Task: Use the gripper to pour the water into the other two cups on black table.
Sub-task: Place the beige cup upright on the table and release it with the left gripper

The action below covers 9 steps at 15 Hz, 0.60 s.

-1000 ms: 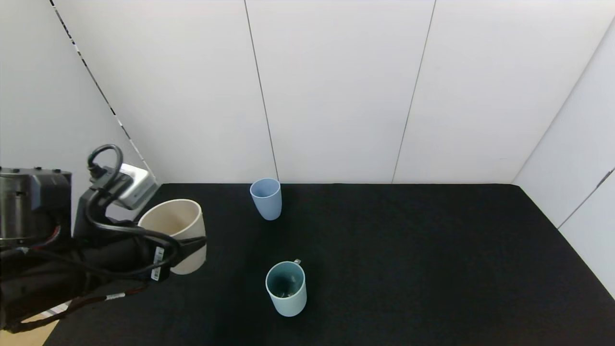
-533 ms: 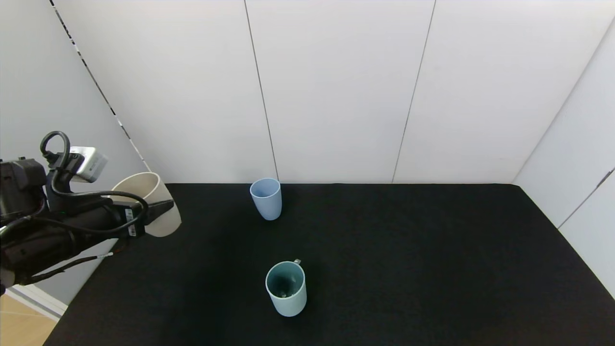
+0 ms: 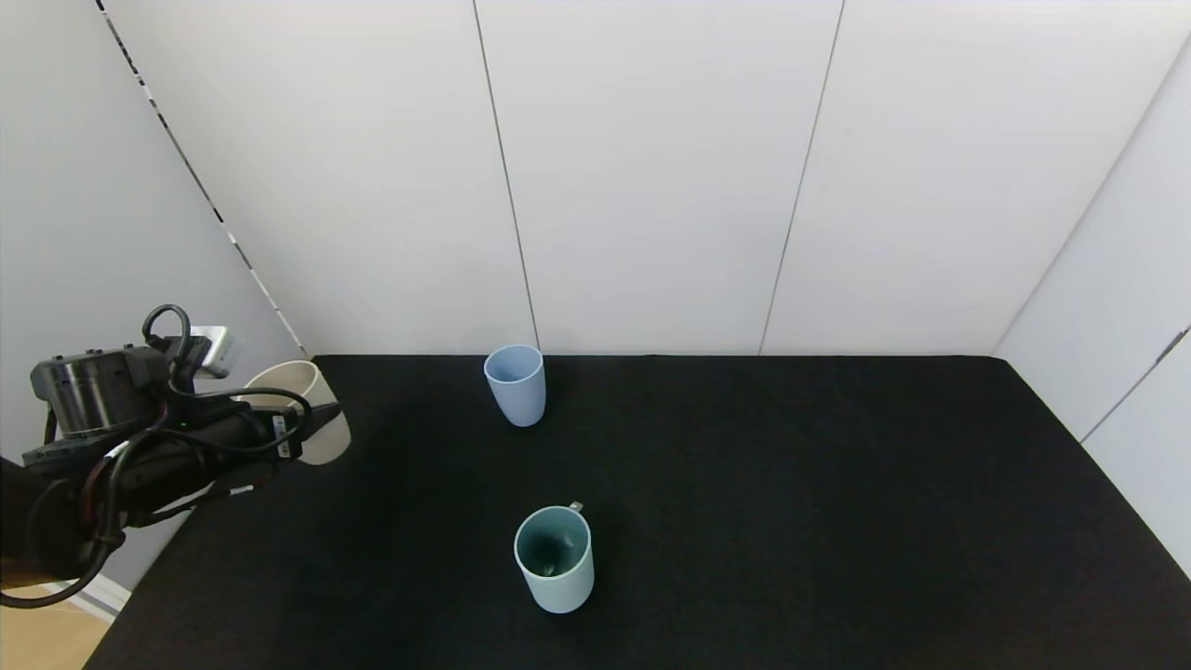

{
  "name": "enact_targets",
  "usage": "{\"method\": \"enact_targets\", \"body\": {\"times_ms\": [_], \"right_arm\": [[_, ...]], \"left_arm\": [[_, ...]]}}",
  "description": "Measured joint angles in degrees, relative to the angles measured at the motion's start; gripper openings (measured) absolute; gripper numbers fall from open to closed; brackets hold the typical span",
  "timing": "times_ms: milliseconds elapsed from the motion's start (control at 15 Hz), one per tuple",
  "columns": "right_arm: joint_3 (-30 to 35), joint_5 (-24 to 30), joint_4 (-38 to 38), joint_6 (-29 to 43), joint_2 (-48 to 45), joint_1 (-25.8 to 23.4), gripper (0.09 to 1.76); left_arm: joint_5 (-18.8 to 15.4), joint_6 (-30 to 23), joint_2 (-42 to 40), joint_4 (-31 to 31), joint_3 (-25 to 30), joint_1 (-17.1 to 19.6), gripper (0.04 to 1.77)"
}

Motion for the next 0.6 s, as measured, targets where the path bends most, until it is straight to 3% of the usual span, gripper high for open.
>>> {"method": "enact_targets", "body": {"times_ms": [600], "right_arm": [[0.00,0.00,0.00,0.00,0.00,0.00,1.71]], "left_arm": [[0.17,0.55,6.34,-0.06,-1.28,-1.00,1.21]]}}
